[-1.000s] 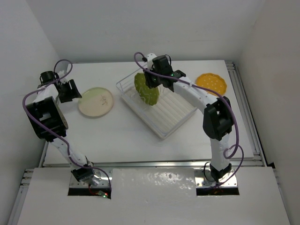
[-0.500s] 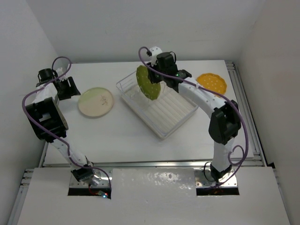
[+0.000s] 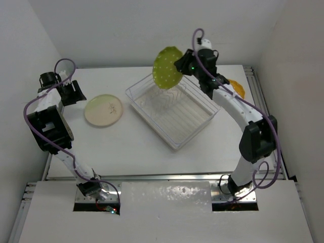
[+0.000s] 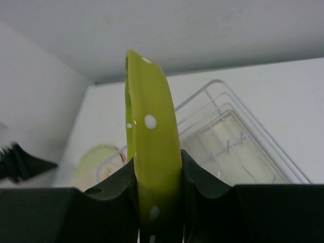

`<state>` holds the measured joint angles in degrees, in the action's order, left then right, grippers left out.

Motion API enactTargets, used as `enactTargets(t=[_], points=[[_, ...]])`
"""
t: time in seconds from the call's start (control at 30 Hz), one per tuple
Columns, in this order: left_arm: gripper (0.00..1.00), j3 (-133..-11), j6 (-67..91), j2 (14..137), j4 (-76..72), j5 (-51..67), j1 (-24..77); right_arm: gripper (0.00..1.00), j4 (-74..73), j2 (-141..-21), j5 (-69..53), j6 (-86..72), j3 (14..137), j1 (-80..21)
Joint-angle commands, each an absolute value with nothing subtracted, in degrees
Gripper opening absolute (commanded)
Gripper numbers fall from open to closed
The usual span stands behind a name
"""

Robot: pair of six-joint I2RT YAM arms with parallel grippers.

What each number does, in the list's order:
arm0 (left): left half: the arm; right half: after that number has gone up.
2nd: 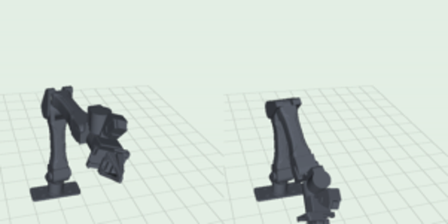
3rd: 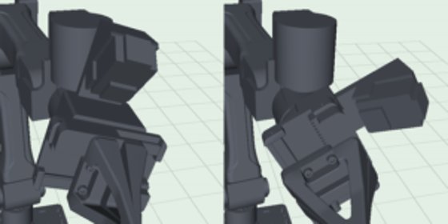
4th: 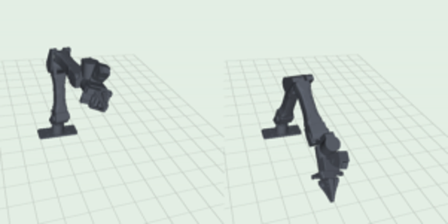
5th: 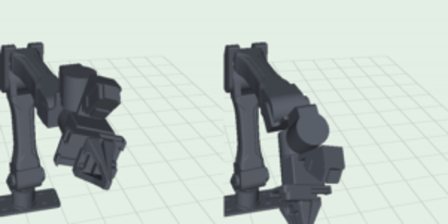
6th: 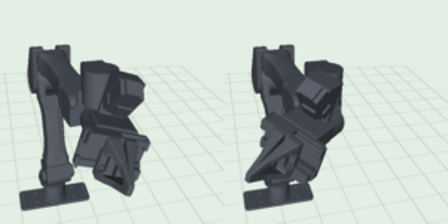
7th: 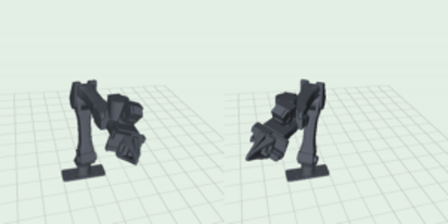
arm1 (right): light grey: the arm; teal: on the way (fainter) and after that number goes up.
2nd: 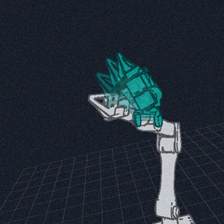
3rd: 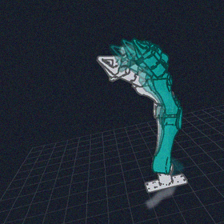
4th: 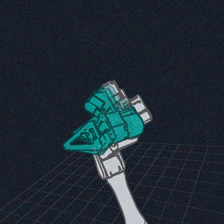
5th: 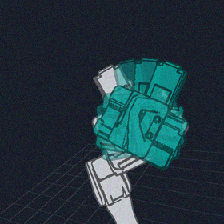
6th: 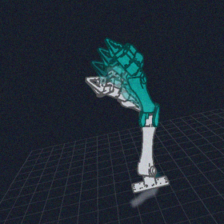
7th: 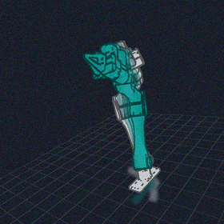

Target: Unload the plates from the dish rack

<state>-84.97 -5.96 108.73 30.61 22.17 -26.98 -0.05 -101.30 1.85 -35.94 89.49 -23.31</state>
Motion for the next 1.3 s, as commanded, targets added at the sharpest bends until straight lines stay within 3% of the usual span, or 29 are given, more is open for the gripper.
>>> enactTargets(t=[0.0, 0.13, 0.63, 0.87, 1.27], points=[[0.59, -86.84, -5.01, 104.68, 29.18, 23.82, -26.72, 0.00, 22.83, -94.40, 0.18, -56.48, 82.73, -13.90], [0.59, -85.87, -5.01, 103.89, 29.00, 24.34, -26.72, 0.00, 36.35, -89.67, 1.23, -67.30, 68.42, -7.22], [0.59, -87.27, -5.01, 104.59, 29.97, 25.75, -26.72, 0.00, 53.61, -81.39, 4.84, -77.08, 44.66, 9.56], [0.59, -87.63, -5.54, 104.94, 31.02, 25.75, -26.72, 0.00, 47.29, -83.32, 1.15, -68.65, 49.83, 15.11], [0.59, -88.15, -6.06, 105.29, 31.64, 25.22, -26.81, 0.00, 43.07, -85.95, -10.89, -71.11, 54.40, 26.72]])
